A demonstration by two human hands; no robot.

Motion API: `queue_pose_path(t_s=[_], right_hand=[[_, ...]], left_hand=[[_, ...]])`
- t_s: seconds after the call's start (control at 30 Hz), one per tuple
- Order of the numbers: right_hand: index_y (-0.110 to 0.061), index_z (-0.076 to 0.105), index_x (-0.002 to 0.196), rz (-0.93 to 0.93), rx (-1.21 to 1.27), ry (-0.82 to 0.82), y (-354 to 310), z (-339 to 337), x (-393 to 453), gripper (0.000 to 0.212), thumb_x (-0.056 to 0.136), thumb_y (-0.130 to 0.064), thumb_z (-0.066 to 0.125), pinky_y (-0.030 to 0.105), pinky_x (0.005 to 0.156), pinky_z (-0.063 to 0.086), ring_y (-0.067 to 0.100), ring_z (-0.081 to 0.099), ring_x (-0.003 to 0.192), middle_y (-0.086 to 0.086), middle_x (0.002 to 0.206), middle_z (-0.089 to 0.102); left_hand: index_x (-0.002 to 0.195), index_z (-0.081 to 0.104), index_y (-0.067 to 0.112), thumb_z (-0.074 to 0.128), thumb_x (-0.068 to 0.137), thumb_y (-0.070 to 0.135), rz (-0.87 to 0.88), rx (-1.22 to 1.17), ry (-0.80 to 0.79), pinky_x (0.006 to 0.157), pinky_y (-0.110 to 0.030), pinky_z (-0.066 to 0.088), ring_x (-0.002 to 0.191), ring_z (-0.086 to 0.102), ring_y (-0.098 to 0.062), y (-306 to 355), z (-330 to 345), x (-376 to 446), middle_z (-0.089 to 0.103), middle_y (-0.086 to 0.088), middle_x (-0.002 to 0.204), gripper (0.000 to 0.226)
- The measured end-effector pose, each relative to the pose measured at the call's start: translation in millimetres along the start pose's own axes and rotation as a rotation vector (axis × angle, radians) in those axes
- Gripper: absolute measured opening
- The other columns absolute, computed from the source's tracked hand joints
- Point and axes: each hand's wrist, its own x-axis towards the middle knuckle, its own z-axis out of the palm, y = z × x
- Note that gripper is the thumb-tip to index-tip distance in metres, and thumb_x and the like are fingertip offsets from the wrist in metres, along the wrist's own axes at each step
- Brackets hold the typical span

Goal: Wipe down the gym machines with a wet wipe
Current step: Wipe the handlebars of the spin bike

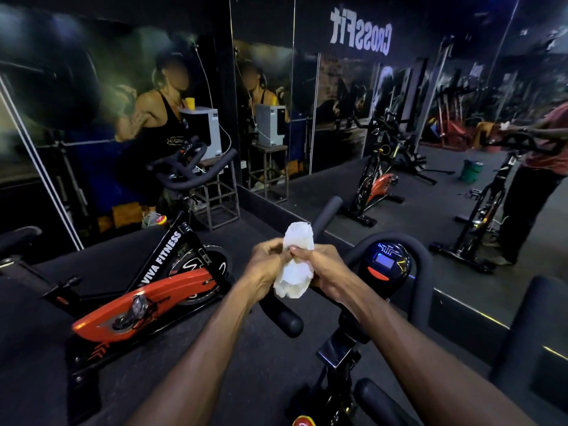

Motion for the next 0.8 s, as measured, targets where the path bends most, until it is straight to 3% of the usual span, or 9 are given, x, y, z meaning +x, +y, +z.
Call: queue_pose_path(t_s=[0.13, 0.23, 0.33, 0.4, 0.53, 0.6, 0.67, 0.73, 0.8], right_hand=[[-0.010, 0.074, 0.089, -0.249, -0.202, 0.195, 10, -3, 5, 0.015, 0.076, -0.003, 0.075, 0.039, 0.068, 0.058, 0.022, 0.072, 0.078, 0.009, 0.084, 0.076], [-0.015, 0.075, 0.075, -0.398, -0.379, 0.196, 15, -6, 6, 0.008, 0.077, -0.008, 0.073, 0.038, 0.067, 0.057, 0.007, 0.066, 0.070, 0.003, 0.071, 0.072], [-0.010, 0.080, 0.078, -0.489, -0.573, 0.125, 16, -10, 4, 0.012, 0.075, 0.000, 0.074, 0.027, 0.069, 0.050, -0.006, 0.059, 0.070, -0.007, 0.069, 0.064], [-0.003, 0.079, 0.080, -0.447, -0.519, 0.068, 13, -11, 0, 0.010, 0.075, 0.001, 0.072, 0.025, 0.072, 0.047, -0.005, 0.058, 0.074, -0.008, 0.074, 0.064], [-0.005, 0.072, 0.090, -0.077, -0.008, -0.103, 8, -12, -4, 0.020, 0.079, -0.022, 0.068, 0.033, 0.063, 0.049, 0.023, 0.066, 0.072, 0.015, 0.083, 0.069], [-0.009, 0.067, 0.091, -0.124, -0.153, -0.037, 9, -13, 2, 0.006, 0.089, -0.014, 0.070, 0.031, 0.062, 0.050, 0.023, 0.065, 0.072, 0.013, 0.085, 0.069], [-0.008, 0.064, 0.093, -0.248, -0.296, 0.074, 10, -15, 7, 0.014, 0.084, 0.001, 0.069, 0.028, 0.058, 0.051, 0.017, 0.064, 0.071, 0.009, 0.084, 0.068], [-0.009, 0.061, 0.096, -0.249, -0.316, 0.092, 6, -17, 8, 0.021, 0.081, 0.003, 0.069, 0.029, 0.061, 0.054, 0.016, 0.064, 0.073, 0.008, 0.085, 0.066], [-0.014, 0.058, 0.093, -0.223, -0.401, 0.067, 7, -22, 12, 0.025, 0.077, 0.003, 0.067, 0.032, 0.067, 0.055, 0.016, 0.064, 0.075, 0.006, 0.087, 0.066]], left_hand=[[0.096, 0.070, 0.012, 0.073, 0.084, 0.002, -0.096, 0.115, -0.029, 0.058, -0.026, 0.054, 0.072, 0.069, -0.019, -5, -6, 3, 0.074, -0.008, 0.090, 0.016], [0.087, 0.069, 0.004, 0.067, 0.090, 0.008, -0.238, 0.034, 0.018, 0.055, -0.025, 0.049, 0.064, 0.060, -0.019, -7, -10, 5, 0.067, -0.014, 0.084, 0.006], [0.084, 0.068, -0.002, 0.057, 0.096, 0.049, -0.445, -0.269, -0.061, 0.053, -0.028, 0.045, 0.059, 0.050, -0.019, -10, -13, 9, 0.055, -0.013, 0.068, 0.053], [0.088, 0.071, -0.004, 0.066, 0.090, 0.040, -0.393, -0.217, -0.119, 0.055, -0.029, 0.050, 0.061, 0.061, -0.021, -8, -13, 6, 0.065, -0.012, 0.070, 0.044], [0.104, 0.067, -0.008, 0.067, 0.086, -0.006, -0.171, -0.065, -0.034, 0.052, -0.023, 0.055, 0.055, 0.066, -0.016, -6, -10, 5, 0.071, -0.015, 0.077, 0.018], [0.107, 0.067, -0.010, 0.067, 0.087, -0.005, -0.160, -0.060, 0.022, 0.055, -0.027, 0.057, 0.058, 0.067, -0.019, -7, -8, 7, 0.070, -0.018, 0.083, 0.021], [0.104, 0.069, -0.010, 0.072, 0.087, 0.009, -0.207, -0.117, 0.036, 0.055, -0.028, 0.056, 0.061, 0.068, -0.022, -9, -3, 5, 0.070, -0.019, 0.084, 0.025], [0.095, 0.071, -0.005, 0.076, 0.085, 0.024, -0.285, -0.082, 0.025, 0.058, -0.028, 0.052, 0.066, 0.066, -0.024, -15, 4, 4, 0.071, -0.017, 0.082, 0.031], [0.086, 0.069, 0.001, 0.078, 0.084, 0.024, -0.285, -0.001, 0.138, 0.065, -0.035, 0.052, 0.068, 0.065, -0.025, -20, 13, 6, 0.070, -0.015, 0.079, 0.025]])
